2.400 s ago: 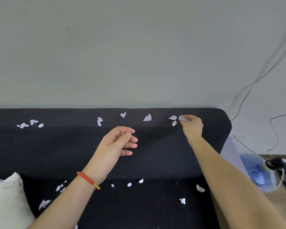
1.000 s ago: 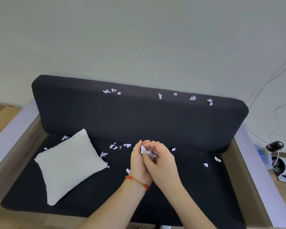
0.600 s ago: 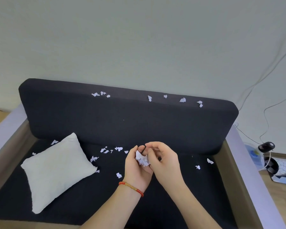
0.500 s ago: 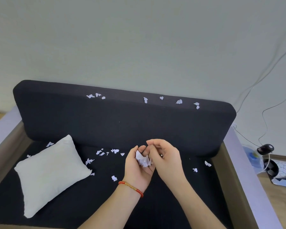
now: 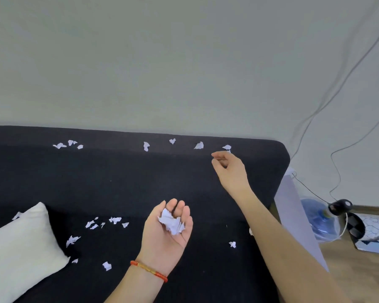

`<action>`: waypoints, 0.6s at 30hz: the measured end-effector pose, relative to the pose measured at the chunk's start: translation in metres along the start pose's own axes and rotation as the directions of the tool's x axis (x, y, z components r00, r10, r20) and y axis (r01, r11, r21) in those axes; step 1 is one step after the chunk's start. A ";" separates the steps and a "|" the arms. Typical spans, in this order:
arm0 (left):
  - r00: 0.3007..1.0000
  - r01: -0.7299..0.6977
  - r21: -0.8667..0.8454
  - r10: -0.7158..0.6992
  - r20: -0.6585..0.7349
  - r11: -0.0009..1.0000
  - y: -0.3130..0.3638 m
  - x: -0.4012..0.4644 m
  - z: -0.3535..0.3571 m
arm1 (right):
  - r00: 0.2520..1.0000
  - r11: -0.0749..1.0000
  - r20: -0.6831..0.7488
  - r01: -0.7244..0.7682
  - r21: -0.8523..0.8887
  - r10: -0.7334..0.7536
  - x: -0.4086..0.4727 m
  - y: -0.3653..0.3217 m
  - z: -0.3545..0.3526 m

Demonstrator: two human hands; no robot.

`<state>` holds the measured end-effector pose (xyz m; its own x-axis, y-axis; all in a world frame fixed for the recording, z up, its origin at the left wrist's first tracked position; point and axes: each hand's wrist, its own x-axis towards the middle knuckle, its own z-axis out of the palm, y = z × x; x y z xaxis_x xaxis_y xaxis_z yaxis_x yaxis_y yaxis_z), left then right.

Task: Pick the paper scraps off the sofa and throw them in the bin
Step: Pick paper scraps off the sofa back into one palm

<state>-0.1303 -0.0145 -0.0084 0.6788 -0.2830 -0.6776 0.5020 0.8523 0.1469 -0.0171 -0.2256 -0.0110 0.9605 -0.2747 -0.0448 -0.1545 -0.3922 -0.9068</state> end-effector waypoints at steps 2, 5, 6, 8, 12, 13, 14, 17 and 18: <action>1.000 0.003 -0.007 -0.003 -0.017 1.000 -0.007 0.010 0.012 | 0.999 0.999 0.018 -0.043 -0.023 0.043 0.037 0.019 -0.010; 1.000 0.003 -0.022 -0.003 -0.022 1.000 -0.011 0.022 0.023 | 0.995 0.992 0.013 -0.097 -0.082 0.098 0.082 0.050 -0.016; 1.000 -0.001 -0.027 0.000 -0.028 1.000 -0.012 0.026 0.026 | 0.995 0.989 0.008 -0.103 -0.106 0.104 0.095 0.060 -0.017; 0.999 -0.003 -0.029 0.002 -0.045 1.000 -0.012 0.035 0.029 | 0.996 0.982 -0.009 -0.088 -0.166 0.088 0.118 0.079 -0.018; 0.998 0.025 -0.049 -0.028 -0.052 0.998 -0.009 0.052 0.033 | 0.998 0.960 -0.027 -0.057 -0.276 0.051 0.157 0.103 -0.017; 0.998 0.032 -0.047 -0.035 -0.051 0.998 -0.008 0.056 0.035 | 0.998 0.954 -0.023 -0.061 -0.294 0.057 0.165 0.108 -0.016; 0.998 0.036 -0.041 -0.038 -0.052 0.999 -0.008 0.060 0.037 | 0.998 0.949 -0.019 -0.065 -0.308 0.062 0.173 0.113 -0.015; 0.996 0.030 -0.032 -0.032 -0.082 0.999 -0.010 0.072 0.044 | 0.998 0.933 0.037 -0.039 -0.359 0.056 0.190 0.125 -0.010; 0.995 0.027 -0.023 -0.030 -0.092 0.999 -0.010 0.076 0.045 | 0.996 0.924 0.069 -0.020 -0.381 0.050 0.195 0.129 -0.008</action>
<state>-0.0596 -0.0648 -0.0286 0.6113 -0.2662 -0.7453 0.5078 0.8542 0.1114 0.1484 -0.3370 -0.1336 0.9652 -0.2328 -0.1190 -0.2503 -0.6918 -0.6773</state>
